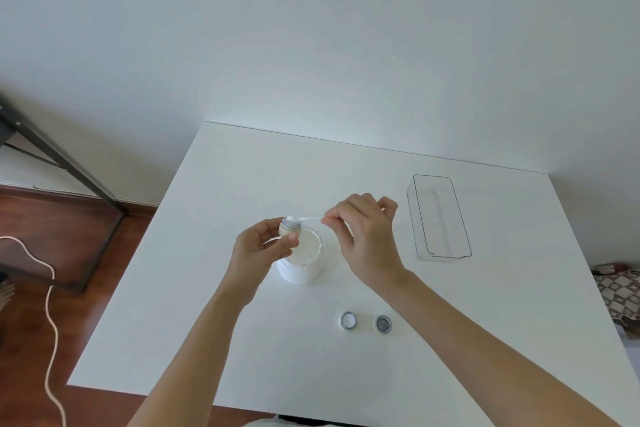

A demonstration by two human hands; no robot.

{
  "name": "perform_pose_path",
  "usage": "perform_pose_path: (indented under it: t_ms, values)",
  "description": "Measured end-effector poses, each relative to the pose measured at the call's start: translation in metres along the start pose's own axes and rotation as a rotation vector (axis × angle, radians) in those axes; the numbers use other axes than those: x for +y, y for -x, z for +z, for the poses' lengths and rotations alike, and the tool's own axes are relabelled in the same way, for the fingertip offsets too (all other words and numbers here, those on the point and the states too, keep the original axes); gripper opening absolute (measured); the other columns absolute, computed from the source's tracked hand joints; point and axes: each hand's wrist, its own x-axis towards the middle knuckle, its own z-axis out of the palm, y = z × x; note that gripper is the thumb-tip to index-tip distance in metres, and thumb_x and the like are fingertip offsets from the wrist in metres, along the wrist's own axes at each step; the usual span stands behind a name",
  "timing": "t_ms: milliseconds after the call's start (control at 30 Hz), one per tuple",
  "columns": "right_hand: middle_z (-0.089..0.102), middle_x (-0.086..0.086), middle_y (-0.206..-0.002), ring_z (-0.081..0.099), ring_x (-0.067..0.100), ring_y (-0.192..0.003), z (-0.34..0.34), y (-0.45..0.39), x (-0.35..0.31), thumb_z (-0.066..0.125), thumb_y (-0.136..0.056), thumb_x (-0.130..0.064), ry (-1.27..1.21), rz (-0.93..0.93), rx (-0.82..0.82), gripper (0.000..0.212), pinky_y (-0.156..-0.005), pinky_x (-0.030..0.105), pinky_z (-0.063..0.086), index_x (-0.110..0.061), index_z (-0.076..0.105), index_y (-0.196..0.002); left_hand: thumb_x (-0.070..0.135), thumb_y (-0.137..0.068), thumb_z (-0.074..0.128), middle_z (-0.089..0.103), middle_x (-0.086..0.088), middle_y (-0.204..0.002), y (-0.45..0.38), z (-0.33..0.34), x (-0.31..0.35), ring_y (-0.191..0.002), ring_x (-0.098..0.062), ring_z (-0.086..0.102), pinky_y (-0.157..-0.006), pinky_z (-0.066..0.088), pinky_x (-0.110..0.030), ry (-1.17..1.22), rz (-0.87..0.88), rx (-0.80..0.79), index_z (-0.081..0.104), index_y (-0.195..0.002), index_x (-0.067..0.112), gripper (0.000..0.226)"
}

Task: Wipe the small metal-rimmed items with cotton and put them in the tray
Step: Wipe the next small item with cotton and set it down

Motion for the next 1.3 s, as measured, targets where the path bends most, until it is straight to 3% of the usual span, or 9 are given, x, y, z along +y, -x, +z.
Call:
perform_pose_path:
  t_ms: [133, 367, 467, 567, 733, 833, 967, 1100, 1300]
  values:
    - [0.058, -0.008, -0.068, 0.058, 0.019, -0.068, 0.001, 0.007, 0.005, 0.068, -0.088, -0.019, 0.218, -0.264, 0.109, 0.019, -0.078, 0.034, 0.027, -0.019, 0.066, -0.069, 0.016, -0.083, 0.078, 0.079, 0.002, -0.096, 0.001, 0.0, 0.002, -0.086, -0.013, 0.074, -0.075, 0.057, -0.021, 0.025, 0.005, -0.001, 0.078, -0.101, 0.025, 0.02]
    - [0.056, -0.009, -0.066, 0.057, 0.018, -0.066, 0.001, 0.014, 0.015, 0.071, -0.086, -0.015, 0.266, -0.319, 0.192, 0.019, -0.078, 0.034, 0.026, -0.02, 0.065, -0.068, 0.012, -0.086, 0.076, 0.079, 0.0, -0.097, -0.001, -0.002, 0.001, -0.089, -0.017, 0.075, -0.077, 0.058, -0.022, 0.033, -0.004, 0.003, 0.075, -0.106, 0.019, 0.021]
    - [0.057, -0.01, -0.069, 0.056, 0.017, -0.068, -0.001, 0.018, 0.019, 0.068, -0.088, -0.018, 0.203, -0.237, 0.178, 0.017, -0.079, 0.033, 0.025, -0.021, 0.066, -0.072, 0.019, -0.078, 0.083, 0.079, -0.003, -0.104, -0.002, -0.003, 0.0, -0.097, -0.024, 0.075, -0.085, 0.059, -0.029, 0.038, 0.002, 0.004, 0.073, -0.109, 0.017, 0.033]
    - [0.059, -0.011, -0.074, 0.054, 0.013, -0.07, -0.001, 0.018, 0.019, 0.064, -0.09, -0.02, 0.037, 0.011, 0.119, 0.015, -0.079, 0.031, 0.024, -0.021, 0.065, -0.076, 0.031, -0.066, 0.085, 0.077, -0.004, -0.11, -0.001, -0.006, -0.002, -0.105, -0.03, 0.073, -0.093, 0.057, -0.036, 0.043, 0.007, 0.019, 0.073, -0.109, 0.017, 0.048]
    - [0.06, -0.01, -0.076, 0.052, 0.008, -0.071, 0.01, 0.017, 0.021, 0.061, -0.092, -0.02, -0.197, 0.414, -0.038, 0.018, -0.076, 0.028, 0.02, -0.023, 0.057, -0.075, 0.013, -0.076, 0.079, 0.076, -0.003, -0.112, 0.002, -0.012, -0.008, -0.108, -0.029, 0.073, -0.108, 0.047, -0.048, 0.049, 0.01, 0.014, 0.071, -0.112, 0.014, 0.037]
    - [0.062, -0.006, -0.081, 0.055, 0.015, -0.077, 0.024, 0.017, 0.026, 0.055, -0.095, -0.027, -0.024, 0.412, -0.225, 0.017, -0.075, 0.03, 0.018, -0.02, 0.061, -0.081, 0.002, -0.084, 0.076, 0.076, -0.002, -0.113, 0.003, -0.018, -0.014, -0.109, -0.029, 0.072, -0.109, 0.046, -0.049, 0.058, 0.003, 0.016, 0.069, -0.115, 0.012, 0.034]
    - [0.062, -0.003, -0.086, 0.054, 0.023, -0.083, 0.044, 0.016, 0.021, 0.047, -0.097, -0.031, 0.231, 0.234, -0.414, 0.021, -0.075, 0.034, 0.016, -0.019, 0.061, -0.088, 0.0, -0.086, 0.073, 0.075, -0.001, -0.115, 0.005, -0.024, -0.017, -0.109, -0.028, 0.073, -0.107, 0.046, -0.045, 0.056, -0.013, 0.02, 0.068, -0.119, 0.011, 0.034]
    - [0.062, 0.001, -0.089, 0.054, 0.025, -0.086, 0.062, 0.011, 0.009, 0.047, -0.097, -0.027, 0.296, 0.136, -0.547, 0.02, -0.077, 0.036, 0.021, -0.016, 0.062, -0.091, -0.001, -0.09, 0.068, 0.074, -0.005, -0.117, 0.007, -0.025, -0.017, -0.105, -0.027, 0.074, -0.094, 0.056, -0.032, 0.058, -0.02, 0.036, 0.065, -0.121, 0.013, 0.034]
    - [0.065, -0.002, -0.079, 0.058, 0.025, -0.079, 0.055, 0.006, 0.014, 0.051, -0.093, -0.026, 0.078, 0.46, -0.517, 0.023, -0.08, 0.037, 0.026, -0.017, 0.055, -0.073, 0.02, -0.081, 0.075, 0.075, -0.002, -0.116, 0.011, -0.026, -0.014, -0.104, -0.028, 0.075, -0.082, 0.058, -0.023, 0.093, -0.008, 0.059, 0.067, -0.115, 0.015, 0.035]
